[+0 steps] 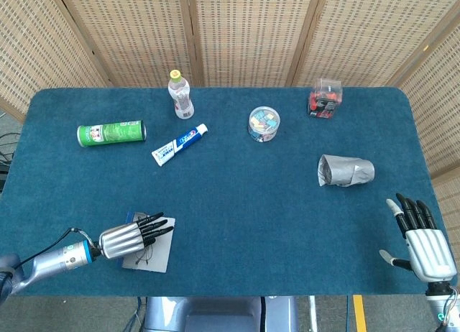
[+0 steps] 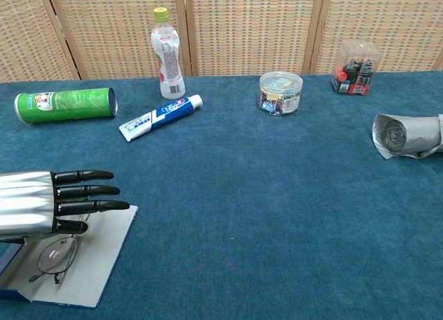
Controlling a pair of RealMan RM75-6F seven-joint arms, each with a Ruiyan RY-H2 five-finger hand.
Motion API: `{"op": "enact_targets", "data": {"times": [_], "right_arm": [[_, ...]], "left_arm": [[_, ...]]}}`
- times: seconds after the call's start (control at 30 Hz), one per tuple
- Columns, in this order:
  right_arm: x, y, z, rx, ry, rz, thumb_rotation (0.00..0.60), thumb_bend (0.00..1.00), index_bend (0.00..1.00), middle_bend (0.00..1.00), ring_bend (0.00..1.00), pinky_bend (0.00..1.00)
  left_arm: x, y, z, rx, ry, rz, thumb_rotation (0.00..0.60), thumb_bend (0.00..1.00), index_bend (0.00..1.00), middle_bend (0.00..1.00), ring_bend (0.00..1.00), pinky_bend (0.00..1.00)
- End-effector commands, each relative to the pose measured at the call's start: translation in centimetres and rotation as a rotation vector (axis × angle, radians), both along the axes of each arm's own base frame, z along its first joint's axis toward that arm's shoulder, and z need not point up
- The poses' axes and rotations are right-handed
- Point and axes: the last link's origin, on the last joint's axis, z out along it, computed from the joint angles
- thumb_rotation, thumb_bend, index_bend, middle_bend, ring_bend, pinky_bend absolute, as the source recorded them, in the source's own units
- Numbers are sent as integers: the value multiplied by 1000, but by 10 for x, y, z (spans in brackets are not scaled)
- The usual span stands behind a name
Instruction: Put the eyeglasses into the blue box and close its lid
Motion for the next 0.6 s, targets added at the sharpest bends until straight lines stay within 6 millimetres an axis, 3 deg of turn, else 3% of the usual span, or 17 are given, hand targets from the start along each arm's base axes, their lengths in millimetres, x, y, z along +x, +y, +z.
{"op": "enact_targets", "data": {"times": [0.03, 0.37, 0.6], "right_arm": [[0, 0, 0, 0, 0, 0, 600, 0, 0, 0, 0, 0], [0, 0, 0, 0, -1, -2, 600, 0, 0, 0, 0, 0], [0, 0, 0, 2, -3, -3, 600, 0, 0, 0, 0, 0]], "left_arm": [[0, 1, 2, 8, -11, 4, 600, 388, 19, 0, 0, 0], [4, 3, 13, 25, -60, -7, 600, 364, 0, 0, 0, 0], [21, 5, 29, 43, -184, -24, 600, 361, 0, 0, 0, 0]]}}
